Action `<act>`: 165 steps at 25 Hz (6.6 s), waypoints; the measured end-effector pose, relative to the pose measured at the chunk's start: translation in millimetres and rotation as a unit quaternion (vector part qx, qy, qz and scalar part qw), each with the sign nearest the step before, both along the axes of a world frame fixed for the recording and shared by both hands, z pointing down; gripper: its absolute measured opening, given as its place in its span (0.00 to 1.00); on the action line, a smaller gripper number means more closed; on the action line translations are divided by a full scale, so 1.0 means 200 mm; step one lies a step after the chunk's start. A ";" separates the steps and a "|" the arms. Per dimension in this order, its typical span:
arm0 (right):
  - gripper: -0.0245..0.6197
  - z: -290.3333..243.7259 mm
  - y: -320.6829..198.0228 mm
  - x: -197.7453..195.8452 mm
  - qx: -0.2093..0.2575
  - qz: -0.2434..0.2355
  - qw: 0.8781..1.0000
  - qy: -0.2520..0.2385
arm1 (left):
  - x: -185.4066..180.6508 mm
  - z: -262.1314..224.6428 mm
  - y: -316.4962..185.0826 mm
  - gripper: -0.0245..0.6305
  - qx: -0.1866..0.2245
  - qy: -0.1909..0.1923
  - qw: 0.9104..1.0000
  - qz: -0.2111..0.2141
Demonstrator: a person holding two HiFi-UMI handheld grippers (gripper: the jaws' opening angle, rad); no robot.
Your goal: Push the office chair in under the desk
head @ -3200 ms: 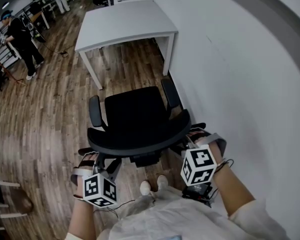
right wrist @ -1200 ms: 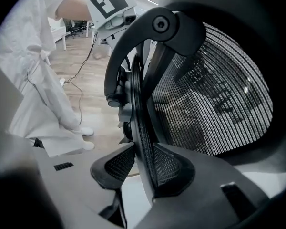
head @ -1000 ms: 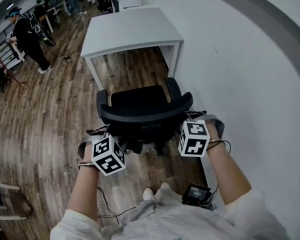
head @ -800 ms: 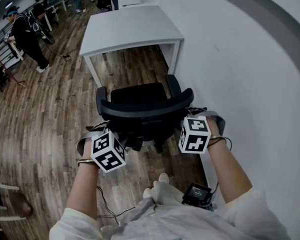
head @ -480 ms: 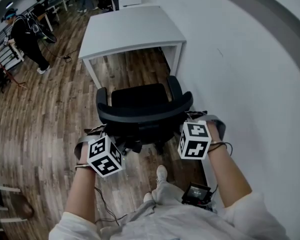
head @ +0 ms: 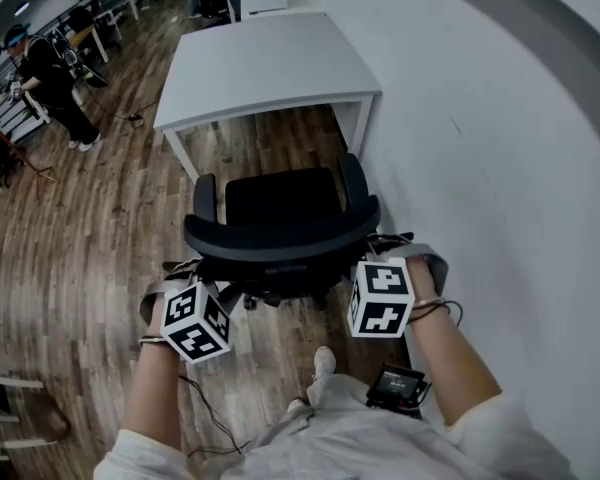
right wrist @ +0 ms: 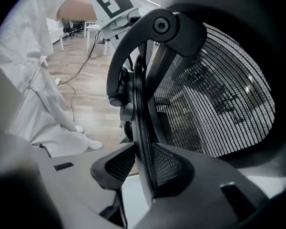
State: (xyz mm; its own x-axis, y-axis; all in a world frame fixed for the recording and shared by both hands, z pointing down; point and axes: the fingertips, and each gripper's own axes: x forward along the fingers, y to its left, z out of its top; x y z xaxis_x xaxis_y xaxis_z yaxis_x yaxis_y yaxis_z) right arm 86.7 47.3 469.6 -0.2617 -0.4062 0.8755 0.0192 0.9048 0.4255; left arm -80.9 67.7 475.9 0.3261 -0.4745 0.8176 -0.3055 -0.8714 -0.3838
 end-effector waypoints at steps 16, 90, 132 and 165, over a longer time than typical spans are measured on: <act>0.24 -0.01 -0.40 -0.06 -0.006 -0.014 1.000 -0.006 | -0.04 0.01 -0.43 0.23 -0.029 -0.009 1.000 0.001; 0.25 -0.01 -1.97 -0.28 0.004 -0.005 1.000 0.017 | -0.26 0.01 -1.91 0.21 -0.058 -0.031 0.997 -0.026; 0.25 -0.01 -2.52 -0.49 -0.018 0.070 0.996 0.053 | -0.46 -0.02 -2.49 0.20 -0.060 -0.019 0.997 0.048; 0.26 0.02 -3.06 -0.62 0.010 0.033 0.998 0.045 | -0.61 0.04 -2.99 0.21 -0.035 -0.069 0.997 -0.009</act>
